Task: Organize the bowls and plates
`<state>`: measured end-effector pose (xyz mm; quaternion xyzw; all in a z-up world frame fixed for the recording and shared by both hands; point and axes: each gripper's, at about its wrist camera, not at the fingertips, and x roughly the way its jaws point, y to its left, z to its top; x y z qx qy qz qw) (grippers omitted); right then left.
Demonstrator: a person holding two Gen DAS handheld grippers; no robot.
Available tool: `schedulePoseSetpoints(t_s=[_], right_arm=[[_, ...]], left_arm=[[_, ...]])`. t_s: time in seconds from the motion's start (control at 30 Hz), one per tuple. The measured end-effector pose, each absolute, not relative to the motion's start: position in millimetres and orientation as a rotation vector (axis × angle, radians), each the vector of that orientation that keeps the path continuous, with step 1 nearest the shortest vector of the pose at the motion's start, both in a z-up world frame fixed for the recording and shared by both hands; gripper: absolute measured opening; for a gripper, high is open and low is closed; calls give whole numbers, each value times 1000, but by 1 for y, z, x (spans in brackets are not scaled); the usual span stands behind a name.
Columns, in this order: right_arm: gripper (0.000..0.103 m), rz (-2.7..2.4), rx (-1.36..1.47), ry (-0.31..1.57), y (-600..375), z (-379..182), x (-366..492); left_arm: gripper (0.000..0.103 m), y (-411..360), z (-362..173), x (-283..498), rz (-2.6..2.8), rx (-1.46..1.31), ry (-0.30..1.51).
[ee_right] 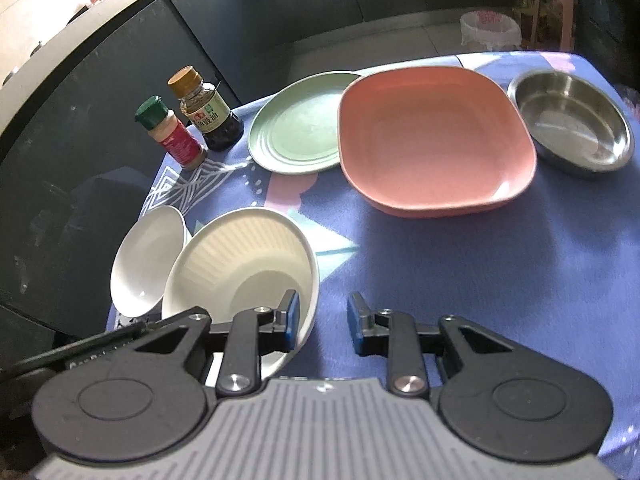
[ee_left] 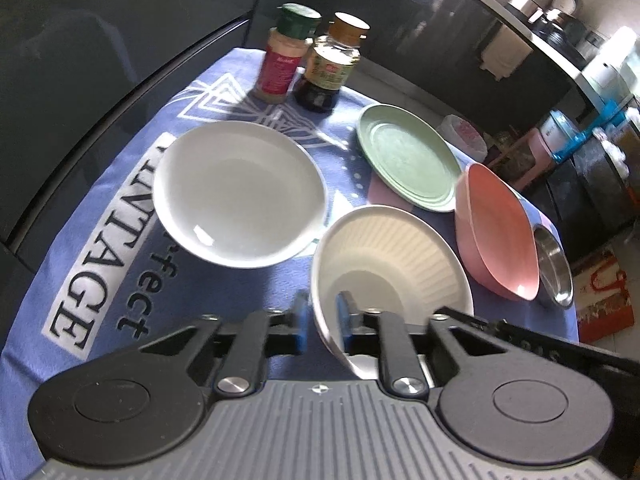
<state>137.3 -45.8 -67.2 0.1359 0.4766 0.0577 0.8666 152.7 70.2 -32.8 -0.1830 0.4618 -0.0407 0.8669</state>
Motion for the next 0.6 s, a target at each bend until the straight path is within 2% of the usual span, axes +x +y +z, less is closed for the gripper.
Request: schedulePoseSetpoints(t_s=[0.03,0.6], right_arm=[[103,124,276,994,-44,-67,137],[103,132,281,911,-47,-29,85]], left_arm=[[9,68,-32,151,-86,-364,962],[9,65,8,100,-147,-308,858]])
